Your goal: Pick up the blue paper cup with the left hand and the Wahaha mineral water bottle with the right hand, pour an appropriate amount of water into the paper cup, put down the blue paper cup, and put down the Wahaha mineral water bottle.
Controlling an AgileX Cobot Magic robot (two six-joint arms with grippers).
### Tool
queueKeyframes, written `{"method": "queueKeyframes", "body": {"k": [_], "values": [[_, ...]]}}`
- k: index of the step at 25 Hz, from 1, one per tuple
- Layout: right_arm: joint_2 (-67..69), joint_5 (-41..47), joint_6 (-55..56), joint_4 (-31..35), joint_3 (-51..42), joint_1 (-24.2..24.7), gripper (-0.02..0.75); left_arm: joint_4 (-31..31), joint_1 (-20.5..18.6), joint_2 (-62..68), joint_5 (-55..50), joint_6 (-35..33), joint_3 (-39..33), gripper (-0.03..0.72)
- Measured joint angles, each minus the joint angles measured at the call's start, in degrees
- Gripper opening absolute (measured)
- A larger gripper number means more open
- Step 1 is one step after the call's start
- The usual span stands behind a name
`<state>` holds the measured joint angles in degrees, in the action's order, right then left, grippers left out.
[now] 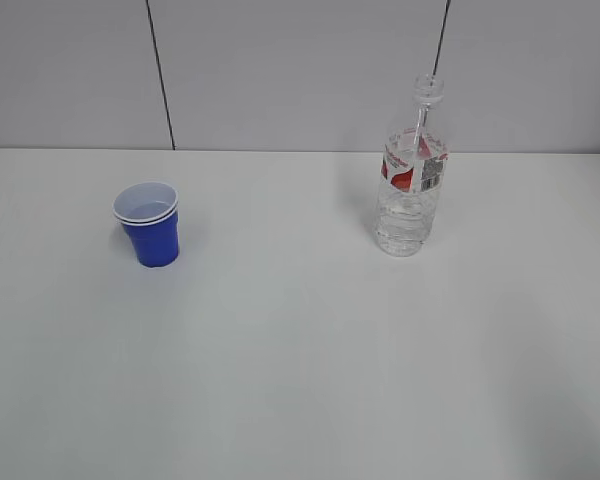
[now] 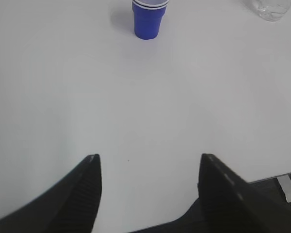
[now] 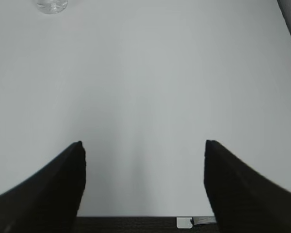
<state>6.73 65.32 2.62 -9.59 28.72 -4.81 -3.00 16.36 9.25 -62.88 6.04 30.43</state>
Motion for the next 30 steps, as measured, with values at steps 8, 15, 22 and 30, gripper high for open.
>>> {"method": "queueKeyframes", "body": {"k": [8, 15, 22, 30], "values": [[0.0, 0.0, 0.0, 0.0, 0.0, 0.0, 0.57, 0.0, 0.0, 0.0, 0.0, 0.0, 0.0, 0.477], [-0.4, 0.0, 0.0, 0.0, 0.0, 0.0, 0.571, -0.2, -3.93, -2.09, 0.1, 0.1, 0.0, 0.477], [-4.27, 0.0, -0.01, 0.0, 0.0, 0.15, 0.571, -0.2, -12.09, -3.97, 0.1, 0.1, 0.0, 0.473], [-7.04, 0.1, -0.01, 0.0, 0.0, 1.62, 0.571, -0.25, -17.25, -7.61, 0.1, 0.1, 0.0, 0.458]]}}
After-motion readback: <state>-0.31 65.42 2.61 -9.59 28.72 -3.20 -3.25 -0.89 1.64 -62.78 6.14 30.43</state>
